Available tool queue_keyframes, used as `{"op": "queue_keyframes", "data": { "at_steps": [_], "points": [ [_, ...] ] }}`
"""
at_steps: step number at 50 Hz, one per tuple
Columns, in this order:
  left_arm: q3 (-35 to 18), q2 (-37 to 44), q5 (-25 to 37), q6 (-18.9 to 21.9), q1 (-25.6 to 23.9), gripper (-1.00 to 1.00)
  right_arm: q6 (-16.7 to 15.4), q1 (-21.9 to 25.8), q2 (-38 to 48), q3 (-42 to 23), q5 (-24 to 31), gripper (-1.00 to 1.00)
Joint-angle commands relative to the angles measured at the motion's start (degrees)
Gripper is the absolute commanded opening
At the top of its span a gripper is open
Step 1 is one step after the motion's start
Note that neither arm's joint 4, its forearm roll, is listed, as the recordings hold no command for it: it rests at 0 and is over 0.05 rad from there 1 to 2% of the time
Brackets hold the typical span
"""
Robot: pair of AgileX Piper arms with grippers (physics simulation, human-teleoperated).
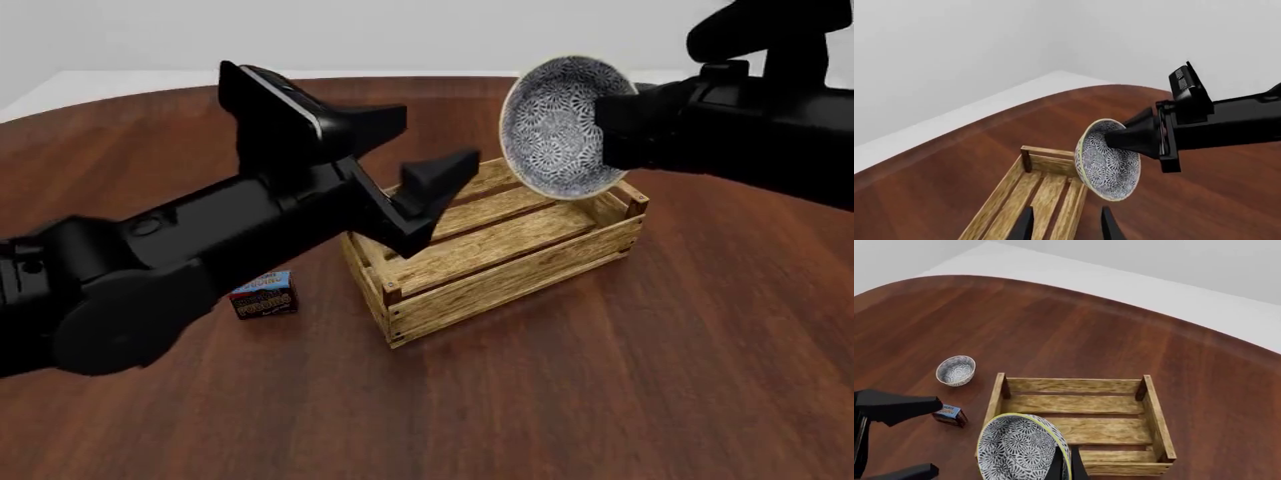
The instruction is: Stack the right bowl on the left bowl and place them in the tray.
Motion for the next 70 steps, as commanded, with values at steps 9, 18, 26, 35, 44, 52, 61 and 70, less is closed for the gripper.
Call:
{"op": "queue_keyframes", "data": {
  "at_steps": [9,18,26,35,44,52,61,70],
  "points": [
    [-0.5,-1.9,0.0,-1.5,-1.1,1.00,-1.2,0.4,-1.1,-0.7,3.2,-1.00],
    [-1.2,-0.7,-0.3,-2.0,-1.4,1.00,-1.6,1.6,-0.6,-0.2,2.8,-1.00],
    [-1.8,0.4,-0.7,-2.3,-1.4,1.00,-1.9,2.4,-0.5,0.1,2.8,-1.00],
    [-2.2,2.2,-1.4,-3.0,-1.5,1.00,-2.1,3.3,-0.7,0.4,2.9,-1.00],
    [-3.1,4.6,-2.0,-3.9,-1.2,1.00,-2.1,4.0,-1.2,0.7,3.1,-1.00],
    [-4.1,6.8,-2.5,-4.7,-1.1,1.00,-2.1,4.6,-1.8,0.8,3.4,-1.00],
    [-6.4,9.6,-1.8,-5.8,-0.4,1.00,-2.2,5.0,-2.3,1.0,3.7,-1.00],
    [-6.6,10.4,-2.2,-6.7,-0.3,-1.00,-2.2,5.1,-2.4,0.9,3.7,-1.00]
  ]
}}
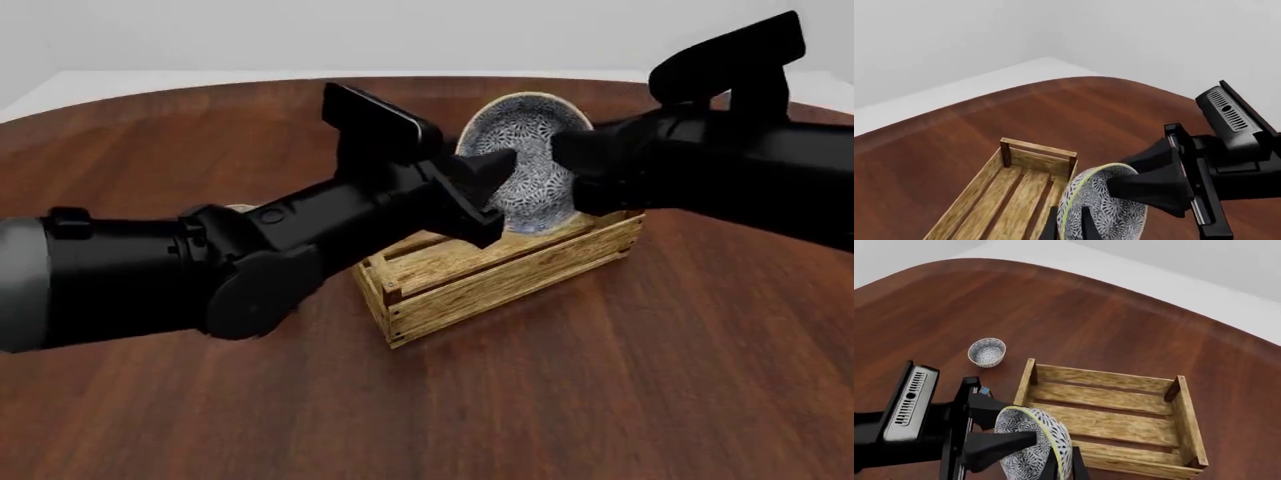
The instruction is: Stack the right bowl on the left bowl and place them in the tray.
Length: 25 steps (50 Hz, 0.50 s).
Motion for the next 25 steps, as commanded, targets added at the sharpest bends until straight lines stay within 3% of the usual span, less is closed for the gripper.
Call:
{"op": "queue_keyframes", "data": {
  "at_steps": [1,25],
  "points": [
    [1.2,-3.1,0.4,-0.8,1.0,-1.00,-0.3,-1.6,-1.5,-1.4,3.4,-1.00],
    [2.0,-3.7,-0.1,-1.3,0.0,-1.00,-0.3,-2.6,-0.5,-1.6,2.6,-1.00]
  ]
}}
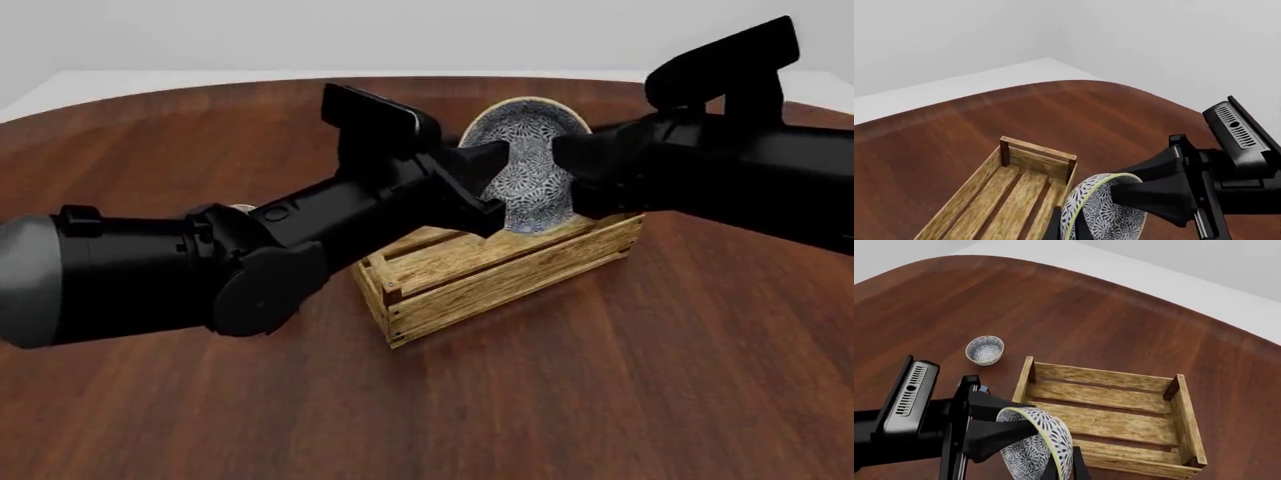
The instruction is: Stack the right bowl on the left bowl and place them in the tray.
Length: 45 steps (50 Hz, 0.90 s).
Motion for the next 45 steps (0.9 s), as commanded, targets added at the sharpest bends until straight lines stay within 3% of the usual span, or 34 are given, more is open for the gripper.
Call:
{"op": "queue_keyframes", "data": {
  "at_steps": [1,22,45],
  "points": [
    [2.6,-4.4,0.6,0.3,0.0,-1.00,-0.2,-2.5,-0.9,-1.8,2.9,1.00],
    [2.3,-3.8,0.2,0.0,0.3,-1.00,-0.1,-1.8,-1.2,-1.7,3.2,1.00],
    [-4.0,1.2,2.1,0.1,3.9,-1.00,0.1,0.1,-2.1,-1.3,4.0,1.00]
  ]
}}
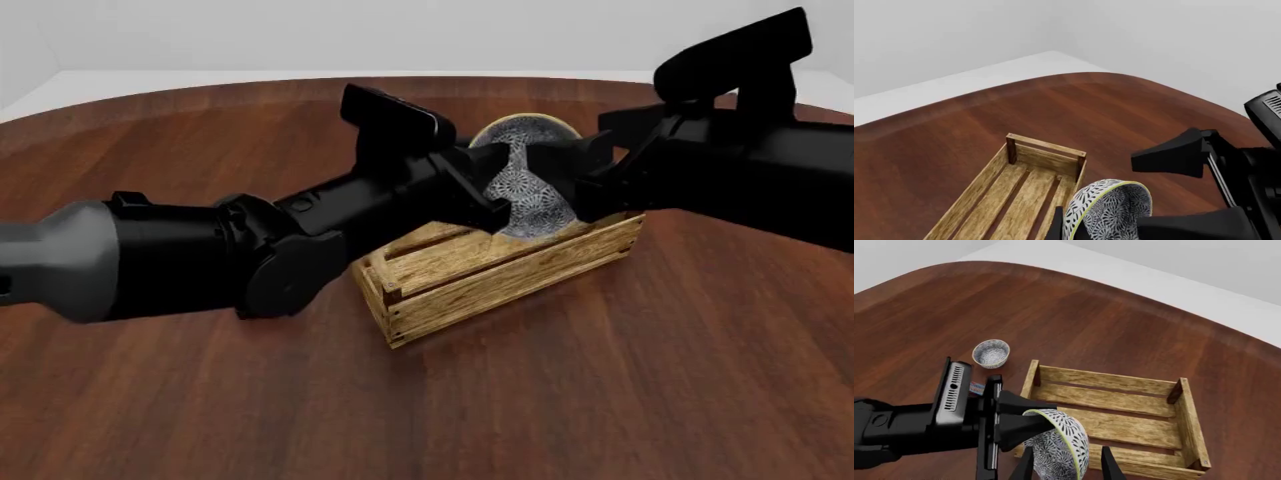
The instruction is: Stack the right bowl on the left bowl and place them in the tray.
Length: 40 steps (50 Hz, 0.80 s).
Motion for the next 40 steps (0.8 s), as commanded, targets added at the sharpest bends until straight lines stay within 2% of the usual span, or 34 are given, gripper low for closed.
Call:
{"op": "queue_keyframes", "data": {
  "at_steps": [1,15,22,36,40],
  "points": [
    [-1.1,-2.8,1.4,0.0,2.3,-1.00,-1.0,-0.9,-1.0,-1.0,3.5,1.00],
    [-1.8,-4.2,4.4,0.0,5.5,-1.00,-0.7,-1.5,-1.5,-1.5,4.0,1.00],
    [-1.4,-6.9,6.2,1.0,8.3,-1.00,-0.6,-1.8,-1.4,-1.6,4.0,1.00],
    [-0.6,-12.1,10.6,2.2,10.9,-1.00,-0.4,-2.2,-1.0,-1.6,3.6,1.00],
    [-0.7,-13.7,12.3,3.0,13.5,-1.00,-0.3,-2.3,-0.9,-1.7,3.5,1.00]
  ]
}}
